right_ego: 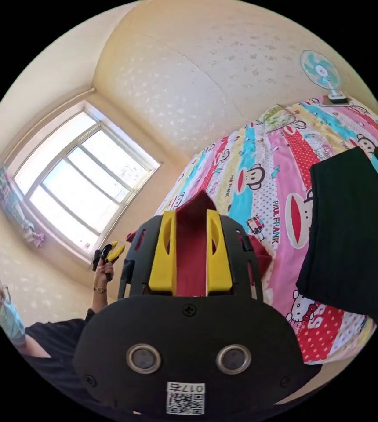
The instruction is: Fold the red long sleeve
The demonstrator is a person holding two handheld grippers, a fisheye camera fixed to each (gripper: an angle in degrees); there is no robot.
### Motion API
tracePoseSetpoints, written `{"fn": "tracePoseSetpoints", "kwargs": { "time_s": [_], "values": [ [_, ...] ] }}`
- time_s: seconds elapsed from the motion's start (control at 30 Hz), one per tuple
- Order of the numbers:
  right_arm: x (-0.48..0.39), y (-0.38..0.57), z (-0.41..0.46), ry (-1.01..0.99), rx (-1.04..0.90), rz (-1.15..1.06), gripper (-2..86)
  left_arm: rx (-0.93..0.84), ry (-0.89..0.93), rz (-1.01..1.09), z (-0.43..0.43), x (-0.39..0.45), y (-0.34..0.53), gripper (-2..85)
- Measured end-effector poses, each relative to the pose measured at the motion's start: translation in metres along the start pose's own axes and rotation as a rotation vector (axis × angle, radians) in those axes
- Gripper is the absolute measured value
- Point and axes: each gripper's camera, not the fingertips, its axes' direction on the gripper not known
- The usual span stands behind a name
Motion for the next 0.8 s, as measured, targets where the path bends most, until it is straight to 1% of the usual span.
{"fn": "tracePoseSetpoints", "kwargs": {
  "time_s": [0.07, 0.17, 0.23, 0.3, 0.33, 0.37, 0.4, 0.47, 0.5, 0.53, 0.6, 0.67, 0.73, 0.77, 0.8],
  "values": [
    [-0.010, 0.011, 0.020, 0.021, -0.014, -0.022, 11.5, 0.037, -0.078, -0.009, 0.009, -0.009, -0.006, 11.7],
    [-0.024, 0.061, 0.068, 0.147, -0.126, -0.054, 11.2, 0.025, -0.128, -0.029, 0.025, -0.028, 0.017, 12.0],
    [-0.023, 0.098, 0.099, 0.248, -0.198, -0.087, 10.6, -0.003, -0.076, -0.111, 0.039, -0.062, 0.040, 12.3],
    [-0.007, 0.146, 0.146, 0.456, -0.326, -0.121, 8.3, -0.019, 0.000, -0.199, 0.049, -0.089, 0.055, 12.4],
    [-0.002, 0.157, 0.158, 0.513, -0.365, -0.138, 7.4, -0.013, 0.036, -0.249, 0.053, -0.104, 0.064, 12.5],
    [-0.001, 0.177, 0.171, 0.579, -0.365, -0.203, 6.5, -0.007, 0.045, -0.269, 0.054, -0.110, 0.067, 12.5],
    [-0.012, 0.187, 0.169, 0.622, -0.304, -0.225, 5.9, 0.009, 0.045, -0.293, 0.054, -0.117, 0.074, 12.5],
    [-0.034, 0.183, 0.168, 0.726, -0.320, -0.160, 5.5, 0.029, 0.013, -0.303, 0.051, -0.121, 0.079, 12.6],
    [-0.057, 0.179, 0.164, 0.772, -0.278, -0.158, 5.7, 0.043, -0.023, -0.303, 0.047, -0.121, 0.081, 13.0],
    [-0.072, 0.179, 0.162, 0.773, -0.240, -0.184, 5.9, 0.057, -0.052, -0.311, 0.044, -0.122, 0.083, 13.5],
    [-0.121, 0.183, 0.158, 0.711, -0.109, -0.301, 5.9, 0.072, -0.067, -0.325, 0.042, -0.125, 0.086, 13.8],
    [-0.135, 0.194, 0.168, 0.662, -0.053, -0.359, 4.6, 0.061, -0.076, -0.335, 0.047, -0.129, 0.086, 14.0],
    [-0.119, 0.205, 0.198, 0.675, -0.124, -0.330, 2.8, 0.038, -0.100, -0.344, 0.058, -0.134, 0.084, 15.3],
    [-0.091, 0.214, 0.229, 0.709, -0.285, -0.259, 1.9, 0.034, -0.106, -0.346, 0.062, -0.134, 0.084, 15.6],
    [-0.076, 0.229, 0.242, 0.684, -0.308, -0.283, 1.4, 0.020, -0.119, -0.346, 0.070, -0.135, 0.083, 16.2]
  ]
}}
